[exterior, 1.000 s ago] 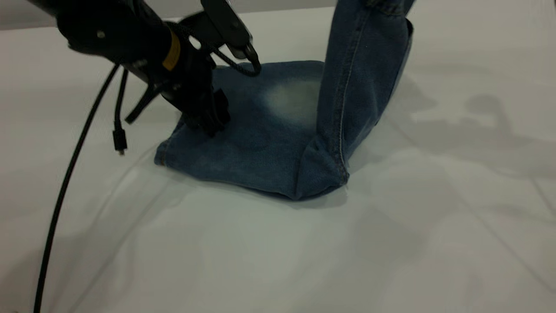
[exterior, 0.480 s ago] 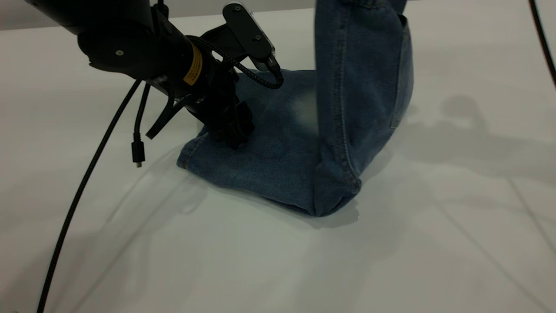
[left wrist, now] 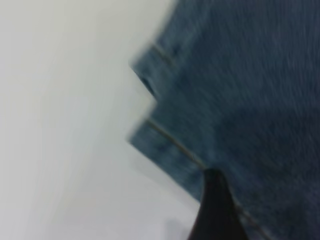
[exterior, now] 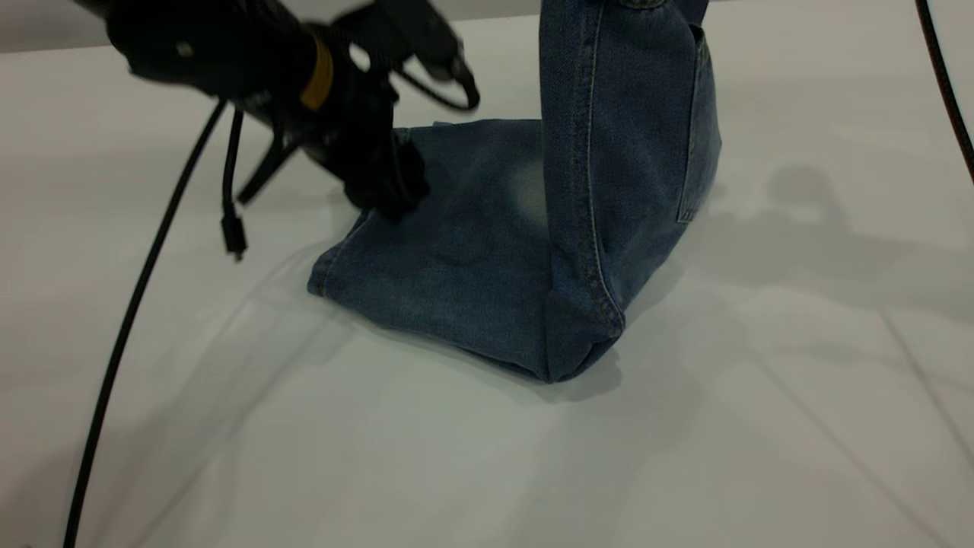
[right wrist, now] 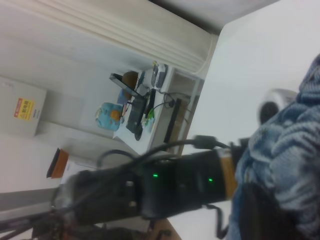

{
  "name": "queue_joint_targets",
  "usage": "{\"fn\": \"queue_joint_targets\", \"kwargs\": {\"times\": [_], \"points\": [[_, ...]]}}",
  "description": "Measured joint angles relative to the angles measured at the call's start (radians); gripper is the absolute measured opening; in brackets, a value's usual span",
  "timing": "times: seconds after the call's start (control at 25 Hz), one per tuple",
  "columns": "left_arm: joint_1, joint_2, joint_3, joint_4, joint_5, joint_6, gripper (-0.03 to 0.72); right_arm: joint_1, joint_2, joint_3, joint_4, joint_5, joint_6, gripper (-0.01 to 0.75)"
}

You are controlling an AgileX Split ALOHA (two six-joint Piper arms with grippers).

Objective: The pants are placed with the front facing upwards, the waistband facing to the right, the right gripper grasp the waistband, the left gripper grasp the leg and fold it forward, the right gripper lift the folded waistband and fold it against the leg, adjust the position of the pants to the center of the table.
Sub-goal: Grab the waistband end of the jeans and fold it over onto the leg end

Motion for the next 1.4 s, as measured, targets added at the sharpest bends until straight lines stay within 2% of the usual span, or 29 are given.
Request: {"fn": "queue_joint_targets", "kwargs": {"times": [0.12, 0.28, 0.52, 0.68, 0.84, 1.08, 1.24, 1.4], "points": [[0.012, -0.072, 0.0, 0.0, 0.017, 0.021, 0.442, 0.006, 0.0, 0.0, 0.001, -0.001, -0.005, 0.06], [0.052, -0.189, 0.0, 0.0, 0.045, 0.021, 0.442, 0.052, 0.0, 0.0, 0.002, -0.01, -0.014, 0.06], [0.111, -0.407, 0.0, 0.003, 0.072, 0.019, 0.442, 0.168, -0.001, 0.0, 0.003, -0.181, -0.066, 0.06], [0.11, -0.55, 0.0, 0.029, 0.065, 0.019, 0.442, 0.239, 0.023, 0.0, 0.005, -0.324, -0.084, 0.06], [0.11, -0.671, 0.0, 0.044, 0.072, 0.016, 0.442, 0.29, 0.077, -0.032, 0.006, -0.401, -0.102, 0.06], [0.109, -0.73, 0.0, 0.052, 0.102, 0.014, 0.442, 0.348, 0.201, -0.139, 0.004, -0.409, -0.095, 0.06], [0.109, -0.729, 0.0, 0.052, 0.104, 0.013, 0.442, 0.352, 0.275, -0.187, 0.002, -0.392, -0.084, 0.075], [0.109, -0.729, 0.0, 0.052, 0.102, 0.012, 0.442, 0.359, 0.327, -0.221, 0.001, -0.353, -0.045, 0.168]]}}
